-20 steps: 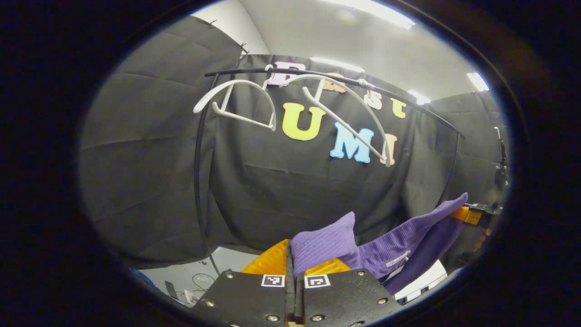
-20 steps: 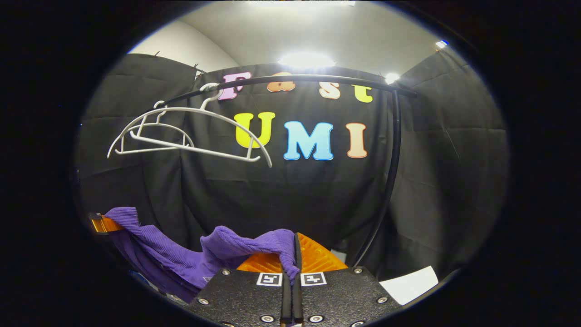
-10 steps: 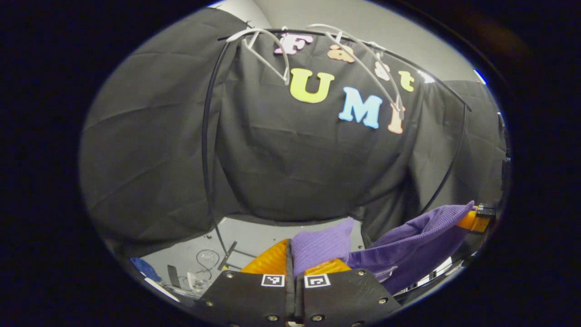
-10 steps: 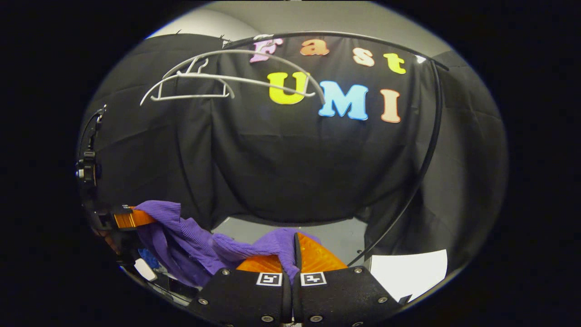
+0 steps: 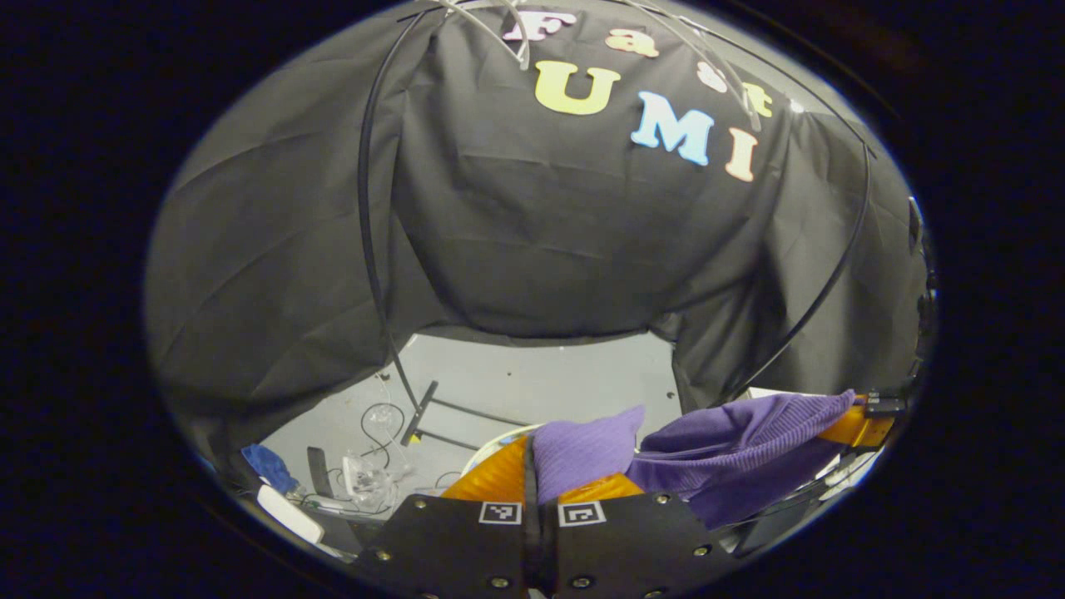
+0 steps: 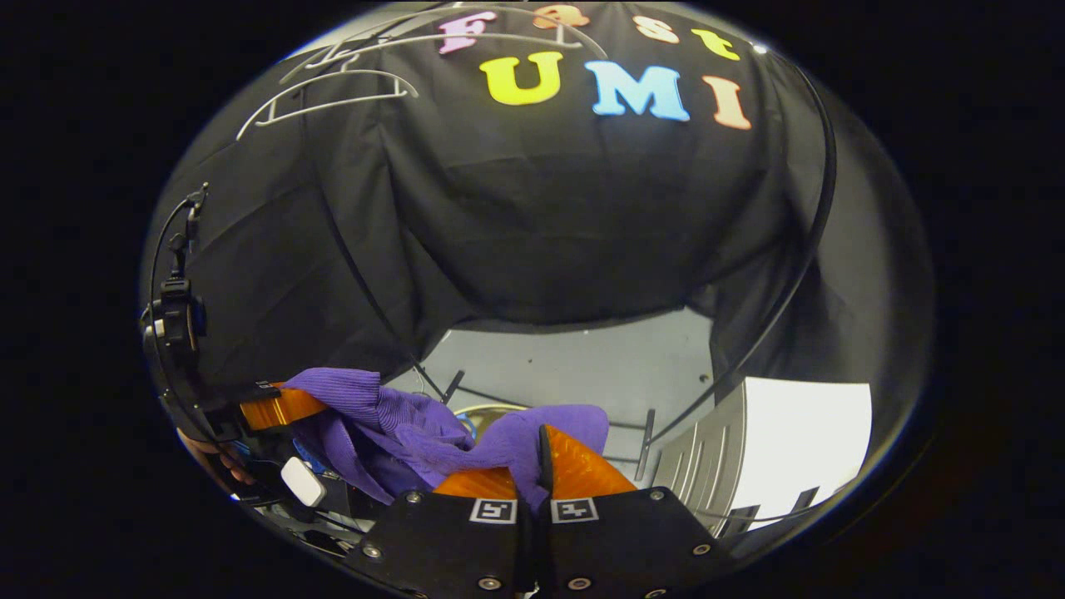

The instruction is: Grasp the clothes on the hanger with both hands and then place them into the laundry hamper below.

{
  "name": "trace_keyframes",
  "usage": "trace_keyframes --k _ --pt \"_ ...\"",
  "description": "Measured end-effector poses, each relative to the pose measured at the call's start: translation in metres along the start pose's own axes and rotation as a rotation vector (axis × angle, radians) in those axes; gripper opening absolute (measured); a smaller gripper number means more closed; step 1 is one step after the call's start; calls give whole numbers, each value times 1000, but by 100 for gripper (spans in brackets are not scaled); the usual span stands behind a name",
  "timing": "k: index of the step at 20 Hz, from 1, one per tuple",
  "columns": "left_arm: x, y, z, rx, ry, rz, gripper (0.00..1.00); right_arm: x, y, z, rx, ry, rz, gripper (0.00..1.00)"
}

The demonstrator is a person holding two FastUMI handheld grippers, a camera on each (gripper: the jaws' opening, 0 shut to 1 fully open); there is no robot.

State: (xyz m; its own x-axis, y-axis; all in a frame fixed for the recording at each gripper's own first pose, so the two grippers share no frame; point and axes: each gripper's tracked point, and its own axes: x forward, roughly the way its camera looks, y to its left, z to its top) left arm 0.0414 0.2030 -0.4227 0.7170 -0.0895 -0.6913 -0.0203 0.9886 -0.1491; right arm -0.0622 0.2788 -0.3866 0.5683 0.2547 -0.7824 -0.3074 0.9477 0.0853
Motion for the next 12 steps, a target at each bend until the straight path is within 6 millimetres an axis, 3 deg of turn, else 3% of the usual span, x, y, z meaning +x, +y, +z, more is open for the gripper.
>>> trace_keyframes --k 4,8,12 --pt "28 -3 -28 22 66 -4 1 28 -11 -42 91 122 -36 1" --pt "56 -7 -44 47 110 -15 1 53 -25 -70 152 193 -95 1" --pt "72 -15 -50 87 132 -33 1 62 -29 -78 226 213 -120 1"
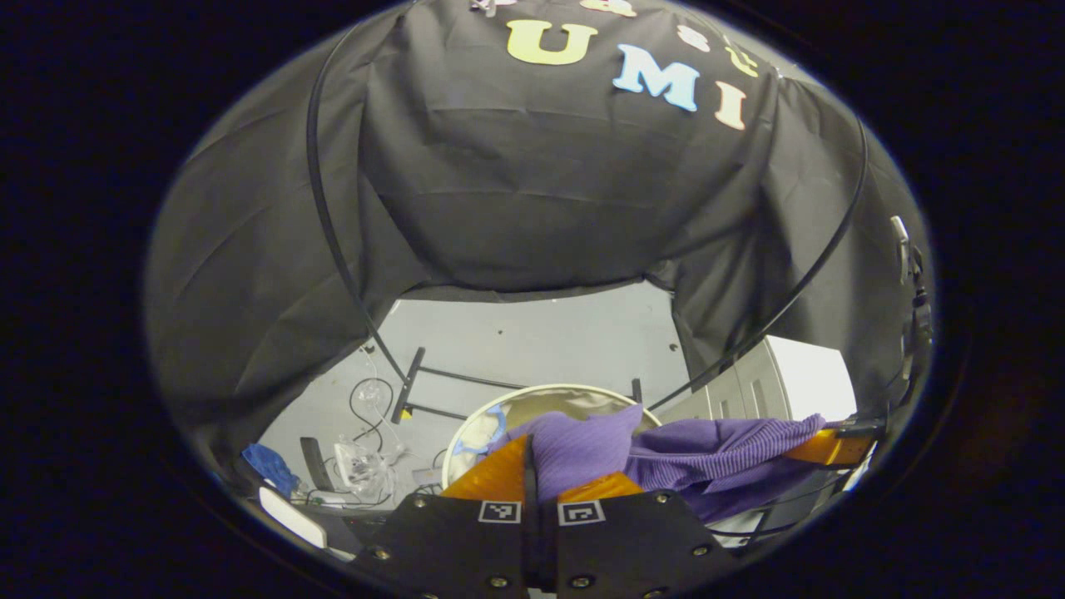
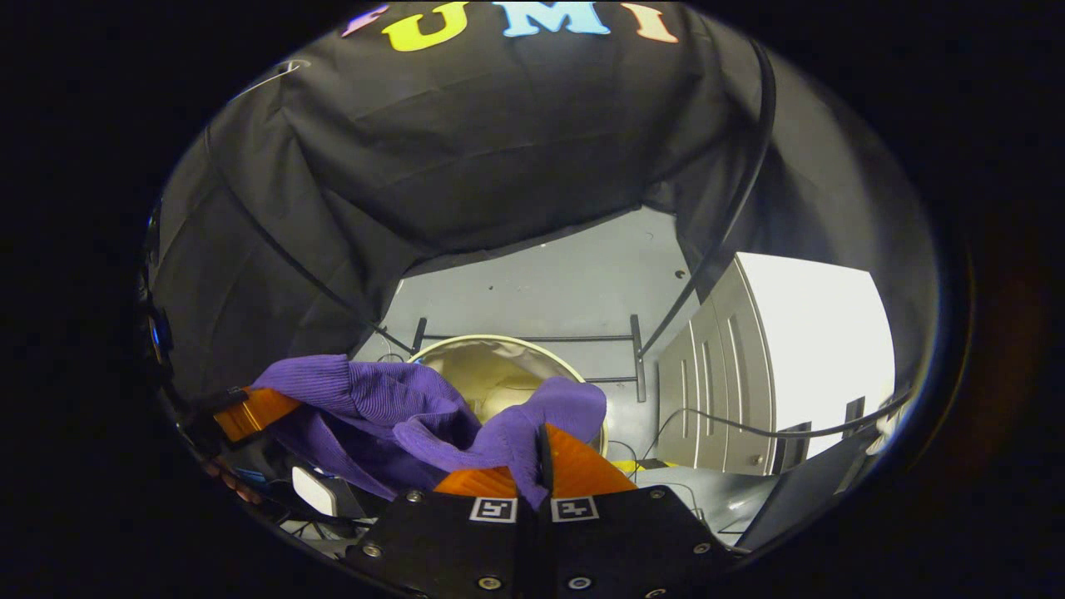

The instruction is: Grasp the clothes on the hanger with both hands and then place them into the laundry hamper below.

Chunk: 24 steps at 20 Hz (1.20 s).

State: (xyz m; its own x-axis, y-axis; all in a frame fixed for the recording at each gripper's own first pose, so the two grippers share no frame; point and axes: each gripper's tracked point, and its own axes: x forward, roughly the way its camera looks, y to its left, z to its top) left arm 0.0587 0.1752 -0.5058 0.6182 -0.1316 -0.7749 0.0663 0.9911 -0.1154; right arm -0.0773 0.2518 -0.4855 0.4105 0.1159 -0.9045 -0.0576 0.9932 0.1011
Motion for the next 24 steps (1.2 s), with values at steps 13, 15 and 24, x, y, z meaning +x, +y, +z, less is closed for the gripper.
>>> trace_keyframes --k 13,15,24 --pt "-12 -3 0 6 -31 -3 5 -6 3 8 15 19 8 2" --pt "-18 -5 0 -12 -40 -7 1 -8 6 13 2 14 9 2" --pt "-33 5 -3 -24 -81 13 22 -17 0 0 -22 71 0 12"
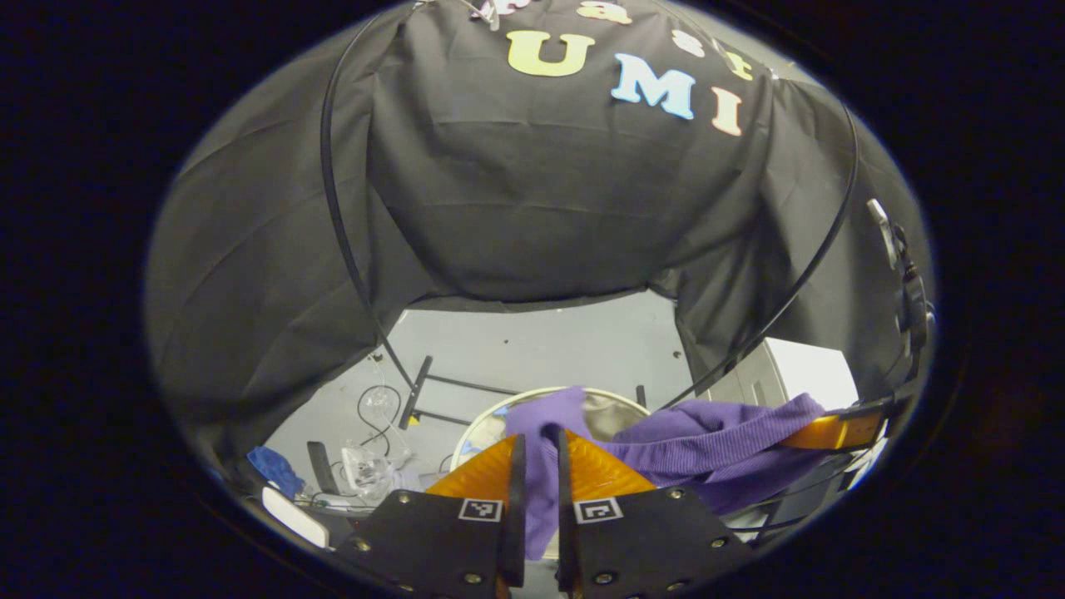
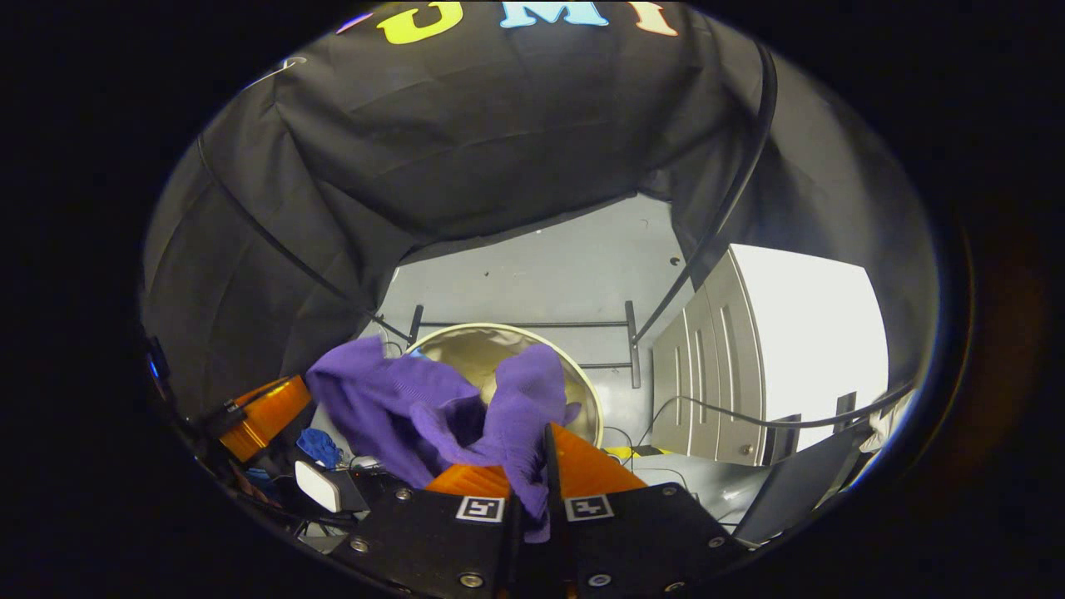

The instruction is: Grasp the clothes on the hanger with both hands and then place them into the laundry hamper below.

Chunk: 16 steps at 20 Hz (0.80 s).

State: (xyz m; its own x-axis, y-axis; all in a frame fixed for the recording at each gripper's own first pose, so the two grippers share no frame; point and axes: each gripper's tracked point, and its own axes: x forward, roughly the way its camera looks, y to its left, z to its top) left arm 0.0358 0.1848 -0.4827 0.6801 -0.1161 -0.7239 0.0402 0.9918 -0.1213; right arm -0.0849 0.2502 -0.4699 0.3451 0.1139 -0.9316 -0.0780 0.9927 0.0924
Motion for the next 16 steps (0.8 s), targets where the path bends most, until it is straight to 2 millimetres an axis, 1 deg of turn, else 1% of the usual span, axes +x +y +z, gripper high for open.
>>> trace_keyframes --k 2,3,4,5,6,7,8,9,10,11,12,13,15,16 --pt "-4 2 -1 -2 -5 -6 51 -8 1 0 3 -11 26 21" --pt "-4 3 -1 4 -8 -1 66 -9 4 3 8 -20 42 37" --pt "-6 10 -2 17 -10 24 81 -12 2 6 9 -29 49 53" --pt "-8 13 -2 28 -9 36 82 -19 -3 12 7 -47 46 70" --pt "-13 9 0 33 -17 46 85 -25 -9 19 5 -70 40 86" --pt "-17 6 6 35 -29 53 98 -31 -16 26 7 -94 31 96" --pt "-23 3 11 36 -43 55 98 -37 -23 34 15 -120 25 92" --pt "-30 -4 17 36 -59 56 98 -43 -30 42 28 -151 19 96" --pt "-38 -10 24 37 -72 59 98 -50 -40 52 41 -186 12 92" --pt "-44 -16 30 39 -86 66 98 -58 -48 61 51 -220 5 96" --pt "-51 -22 39 45 -106 81 97 -68 -60 71 61 -253 -4 96" --pt "-58 -30 50 52 -131 91 97 -78 -73 79 68 -286 -11 96" --pt "-74 -54 73 59 -182 111 97 -98 -99 97 75 -352 -17 96" --pt "-81 -66 83 48 -207 120 92 -109 -113 105 76 -376 -17 96"
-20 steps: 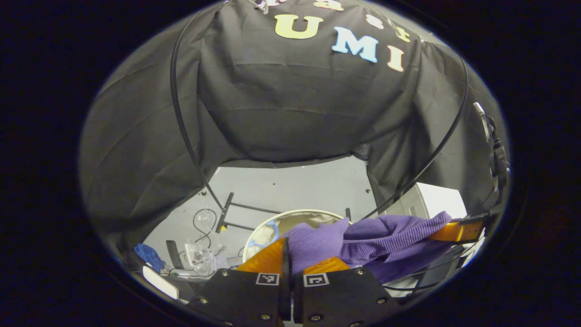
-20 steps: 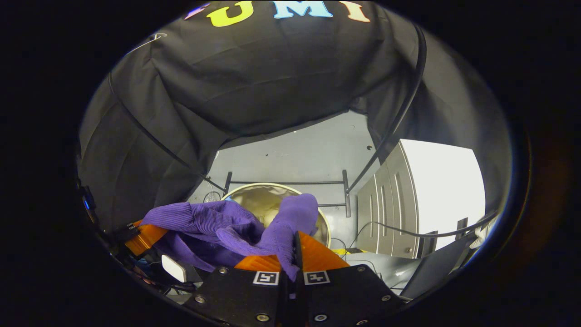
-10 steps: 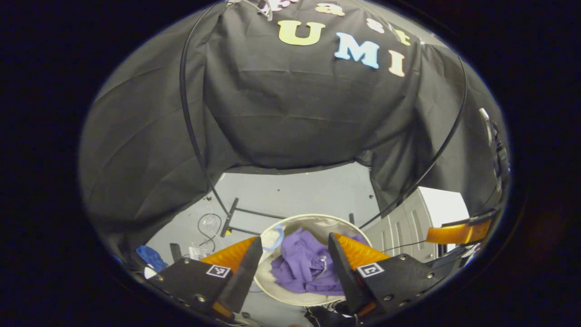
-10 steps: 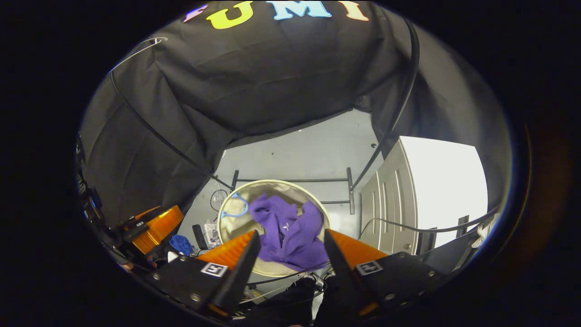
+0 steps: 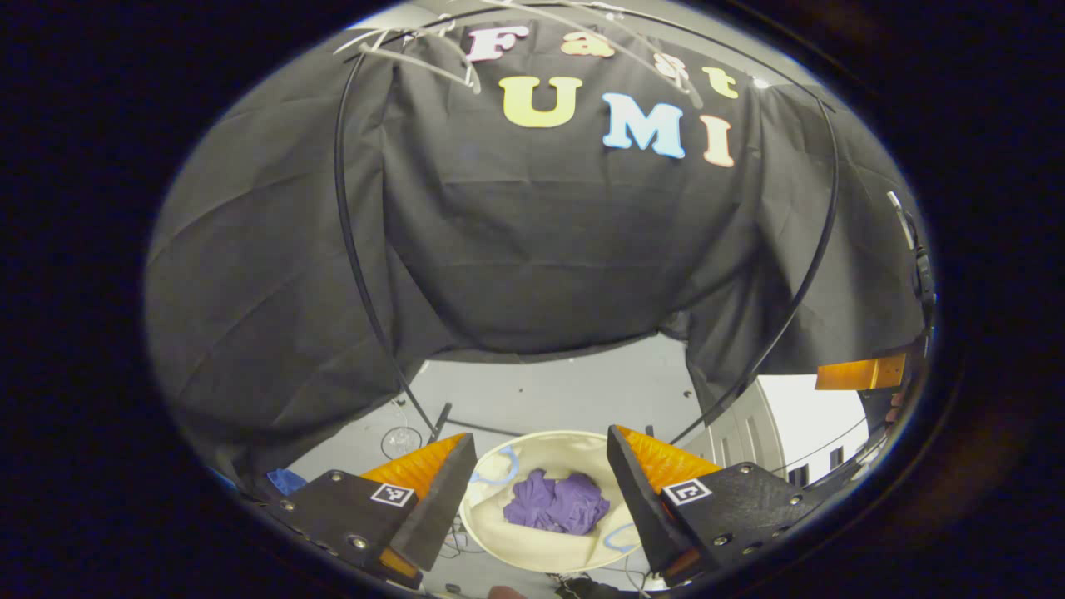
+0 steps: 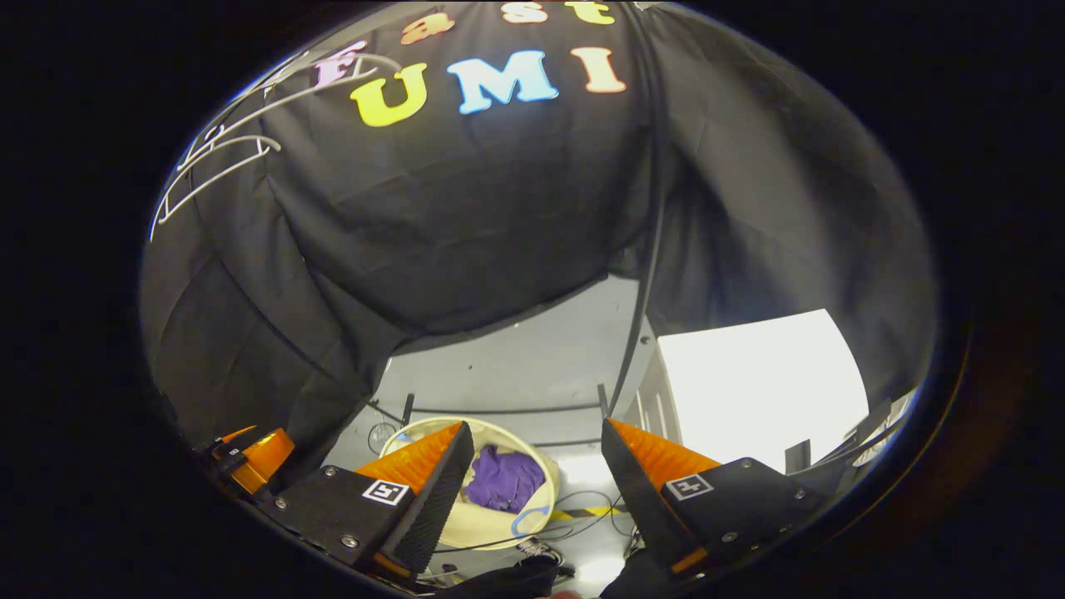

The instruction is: Grasp the clothes on the hanger with both hands and then place them into the laundry hamper below.

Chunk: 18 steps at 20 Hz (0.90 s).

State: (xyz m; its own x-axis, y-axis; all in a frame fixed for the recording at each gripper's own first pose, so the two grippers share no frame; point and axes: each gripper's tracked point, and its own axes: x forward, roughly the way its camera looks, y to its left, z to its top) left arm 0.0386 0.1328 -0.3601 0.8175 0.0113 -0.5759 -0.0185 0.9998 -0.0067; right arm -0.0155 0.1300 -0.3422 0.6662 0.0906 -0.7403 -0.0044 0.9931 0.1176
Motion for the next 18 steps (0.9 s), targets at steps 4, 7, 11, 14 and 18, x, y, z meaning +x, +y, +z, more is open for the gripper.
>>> trace_keyframes --k 4,7,11,14,18 --pt "-31 -63 54 -135 -88 13 98 -26 -59 31 29 -83 14 96" --pt "-51 -82 81 -116 -155 61 97 -41 -97 46 45 -119 28 96" --pt "-78 -126 103 -58 -220 98 92 -60 -124 55 43 -168 80 96" --pt "-98 -175 111 -82 -242 73 98 -69 -150 65 -4 -230 65 96" --pt "-128 -215 162 -38 -368 35 98 -102 -160 114 -69 -385 61 95"
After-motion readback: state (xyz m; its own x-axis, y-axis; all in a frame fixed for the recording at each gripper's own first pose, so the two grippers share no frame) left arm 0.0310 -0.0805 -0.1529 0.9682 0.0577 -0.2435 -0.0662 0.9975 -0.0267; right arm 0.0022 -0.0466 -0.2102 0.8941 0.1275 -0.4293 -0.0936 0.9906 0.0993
